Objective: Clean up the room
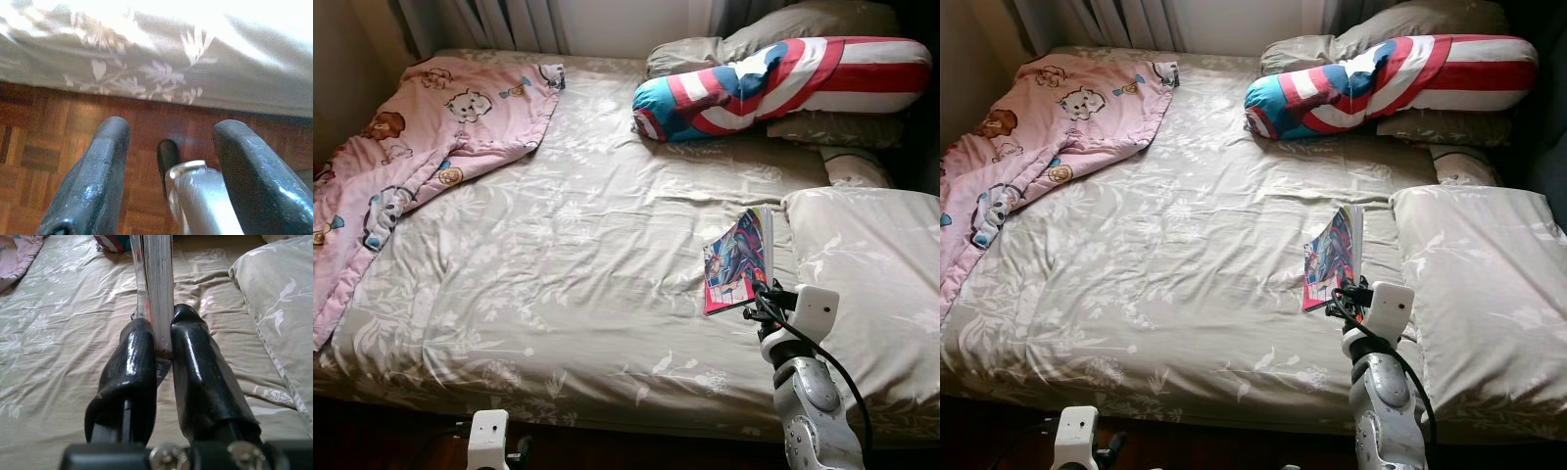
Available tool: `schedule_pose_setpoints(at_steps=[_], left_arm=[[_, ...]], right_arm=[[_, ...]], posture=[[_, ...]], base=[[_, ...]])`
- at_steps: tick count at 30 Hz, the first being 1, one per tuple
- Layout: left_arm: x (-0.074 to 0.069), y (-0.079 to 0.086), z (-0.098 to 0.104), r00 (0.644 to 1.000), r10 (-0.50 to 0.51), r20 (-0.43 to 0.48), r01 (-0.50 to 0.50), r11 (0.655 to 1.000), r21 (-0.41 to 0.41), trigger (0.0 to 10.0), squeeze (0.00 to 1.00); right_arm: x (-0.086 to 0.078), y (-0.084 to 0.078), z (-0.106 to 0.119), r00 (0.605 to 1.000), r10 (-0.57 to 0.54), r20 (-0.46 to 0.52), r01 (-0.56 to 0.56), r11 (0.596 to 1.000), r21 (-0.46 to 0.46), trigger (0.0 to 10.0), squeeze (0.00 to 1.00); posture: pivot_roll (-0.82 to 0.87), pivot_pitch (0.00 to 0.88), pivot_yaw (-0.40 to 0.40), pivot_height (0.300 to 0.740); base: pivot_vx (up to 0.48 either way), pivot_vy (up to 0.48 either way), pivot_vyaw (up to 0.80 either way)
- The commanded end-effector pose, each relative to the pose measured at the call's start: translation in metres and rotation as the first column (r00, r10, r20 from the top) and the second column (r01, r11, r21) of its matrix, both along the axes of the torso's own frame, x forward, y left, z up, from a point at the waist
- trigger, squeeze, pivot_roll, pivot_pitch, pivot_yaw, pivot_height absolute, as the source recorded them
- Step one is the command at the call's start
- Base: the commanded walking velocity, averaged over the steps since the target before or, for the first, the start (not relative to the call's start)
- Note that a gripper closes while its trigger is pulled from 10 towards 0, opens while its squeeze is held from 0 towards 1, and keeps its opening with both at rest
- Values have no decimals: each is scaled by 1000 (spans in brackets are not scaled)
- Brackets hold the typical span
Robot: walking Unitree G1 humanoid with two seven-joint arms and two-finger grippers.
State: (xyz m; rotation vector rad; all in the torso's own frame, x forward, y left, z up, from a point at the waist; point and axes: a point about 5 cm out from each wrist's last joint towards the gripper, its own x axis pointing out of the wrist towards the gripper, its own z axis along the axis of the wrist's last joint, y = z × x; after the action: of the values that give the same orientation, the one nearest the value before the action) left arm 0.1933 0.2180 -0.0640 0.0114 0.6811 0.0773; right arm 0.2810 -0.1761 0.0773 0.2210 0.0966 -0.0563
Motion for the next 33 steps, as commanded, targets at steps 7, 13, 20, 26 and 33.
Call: schedule_pose_setpoints(at_steps=[7,13,20,26,33], left_arm=[[43,2,42,951,-25,307,17,999,27,10000,0],[57,-4,81,839,-103,535,87,995,56,10000,0],[53,-12,95,793,-113,599,100,994,55,10000,0],[57,-20,102,778,-117,617,120,992,37,10000,0],[54,-25,99,792,-114,600,128,992,21,10000,0]], right_arm=[[0,3,8,998,36,52,-37,999,16,10000,0],[-1,6,9,997,58,59,-60,998,26,10000,0],[0,7,11,996,72,62,-73,997,18,10000,0],[2,5,13,995,63,75,-63,998,1,10000,0],[0,5,13,994,53,92,-56,998,21,10000,0]], posture=[[0,171,-26,740],[-7,163,-29,740],[-9,152,-32,740],[-11,138,-30,715],[-18,131,-29,710]], base=[[0,0,0],[0,0,0],[0,0,0],[0,0,0],[0,0,0]])
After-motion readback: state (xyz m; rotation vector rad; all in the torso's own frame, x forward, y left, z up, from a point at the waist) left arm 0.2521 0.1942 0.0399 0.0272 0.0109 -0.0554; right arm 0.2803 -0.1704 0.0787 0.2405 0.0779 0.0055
